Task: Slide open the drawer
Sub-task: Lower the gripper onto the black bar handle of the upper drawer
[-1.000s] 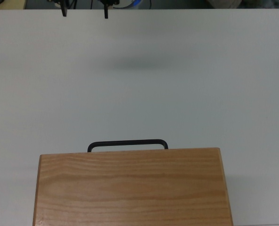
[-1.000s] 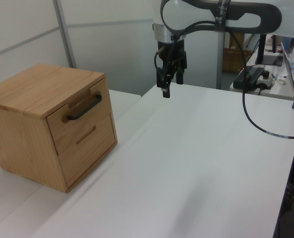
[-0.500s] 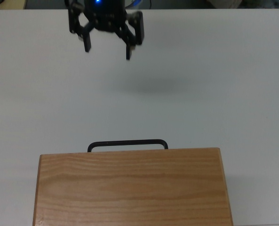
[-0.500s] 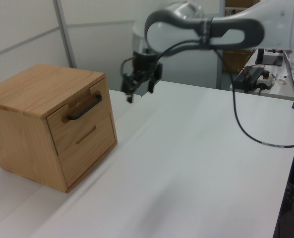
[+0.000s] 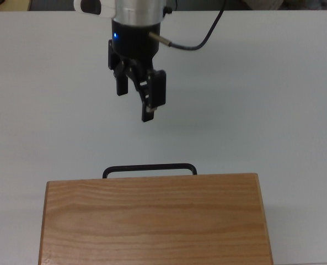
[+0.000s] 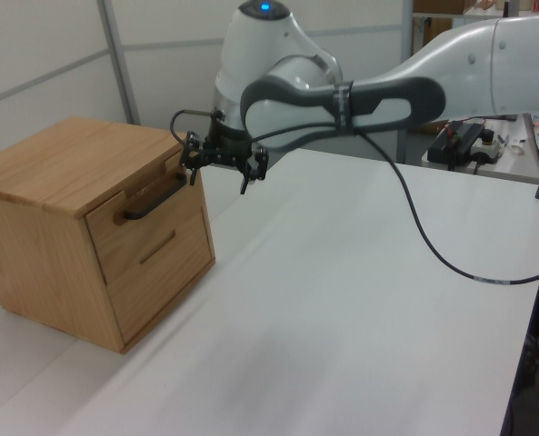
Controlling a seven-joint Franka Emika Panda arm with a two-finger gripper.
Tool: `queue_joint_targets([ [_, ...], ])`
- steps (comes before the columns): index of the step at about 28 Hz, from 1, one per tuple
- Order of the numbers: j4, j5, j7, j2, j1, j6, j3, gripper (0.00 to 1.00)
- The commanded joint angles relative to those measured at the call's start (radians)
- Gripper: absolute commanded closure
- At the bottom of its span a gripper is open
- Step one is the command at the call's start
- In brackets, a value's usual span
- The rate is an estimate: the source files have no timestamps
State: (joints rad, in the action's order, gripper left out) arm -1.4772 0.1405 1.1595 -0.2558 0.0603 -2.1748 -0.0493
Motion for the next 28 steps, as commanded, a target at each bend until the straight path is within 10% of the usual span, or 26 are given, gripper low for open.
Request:
queue_joint_targets([
  [1,0.029,0.059,0.212,-0.060,0.019,-0.069,0.002,0.03],
  [19,0.159,0.087,0.348,-0.197,0.026,-0.261,0.002,0.17],
  [28,0.175,0.125,0.359,-0.244,0.027,-0.270,0.003,0.41],
])
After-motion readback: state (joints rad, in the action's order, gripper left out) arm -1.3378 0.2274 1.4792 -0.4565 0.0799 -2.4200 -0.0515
